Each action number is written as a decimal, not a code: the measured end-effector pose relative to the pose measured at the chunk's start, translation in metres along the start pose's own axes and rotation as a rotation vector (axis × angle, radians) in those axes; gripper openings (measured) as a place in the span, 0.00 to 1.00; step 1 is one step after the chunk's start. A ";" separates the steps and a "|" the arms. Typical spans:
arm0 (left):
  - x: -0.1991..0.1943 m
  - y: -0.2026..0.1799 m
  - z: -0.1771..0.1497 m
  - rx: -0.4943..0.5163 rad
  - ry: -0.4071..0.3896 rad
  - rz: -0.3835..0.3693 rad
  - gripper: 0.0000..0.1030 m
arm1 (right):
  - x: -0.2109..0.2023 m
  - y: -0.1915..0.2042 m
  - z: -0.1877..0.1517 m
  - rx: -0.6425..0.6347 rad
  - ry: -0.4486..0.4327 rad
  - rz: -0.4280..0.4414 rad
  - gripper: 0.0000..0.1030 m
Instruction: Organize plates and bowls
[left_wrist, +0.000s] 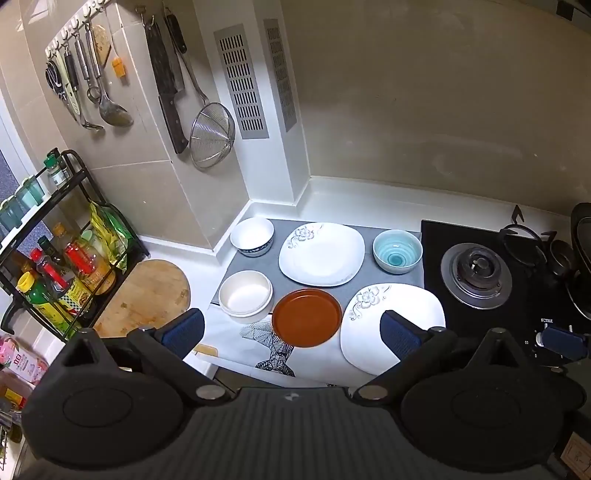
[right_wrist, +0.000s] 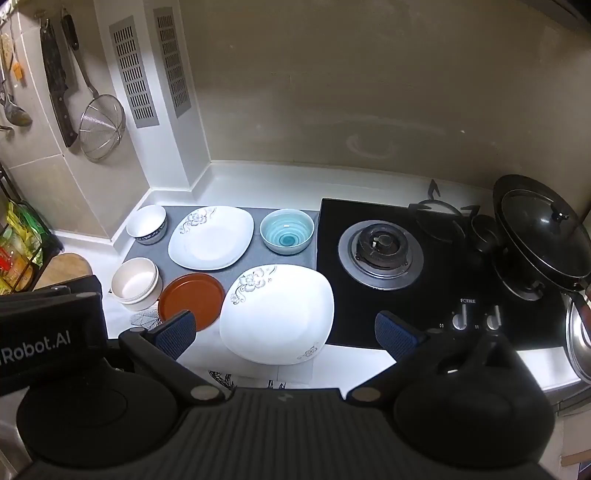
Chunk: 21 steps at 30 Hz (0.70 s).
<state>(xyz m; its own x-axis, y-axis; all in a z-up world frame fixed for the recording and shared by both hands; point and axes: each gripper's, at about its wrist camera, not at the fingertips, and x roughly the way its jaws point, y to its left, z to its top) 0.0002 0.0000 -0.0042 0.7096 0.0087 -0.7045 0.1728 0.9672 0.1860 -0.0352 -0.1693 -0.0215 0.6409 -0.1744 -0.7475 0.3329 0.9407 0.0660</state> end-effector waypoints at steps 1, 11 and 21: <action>0.000 0.000 0.000 0.002 -0.002 0.007 0.99 | 0.000 0.000 0.000 0.001 0.000 0.000 1.00; -0.003 -0.005 -0.005 0.006 -0.011 0.024 1.00 | 0.001 -0.001 -0.002 0.009 0.003 0.007 1.00; -0.005 -0.001 -0.008 -0.004 -0.007 0.032 1.00 | -0.001 0.002 -0.007 0.004 0.006 0.010 1.00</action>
<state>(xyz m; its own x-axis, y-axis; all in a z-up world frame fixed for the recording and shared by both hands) -0.0088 0.0006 -0.0059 0.7194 0.0379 -0.6936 0.1469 0.9676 0.2053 -0.0399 -0.1657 -0.0254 0.6397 -0.1636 -0.7510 0.3292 0.9412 0.0754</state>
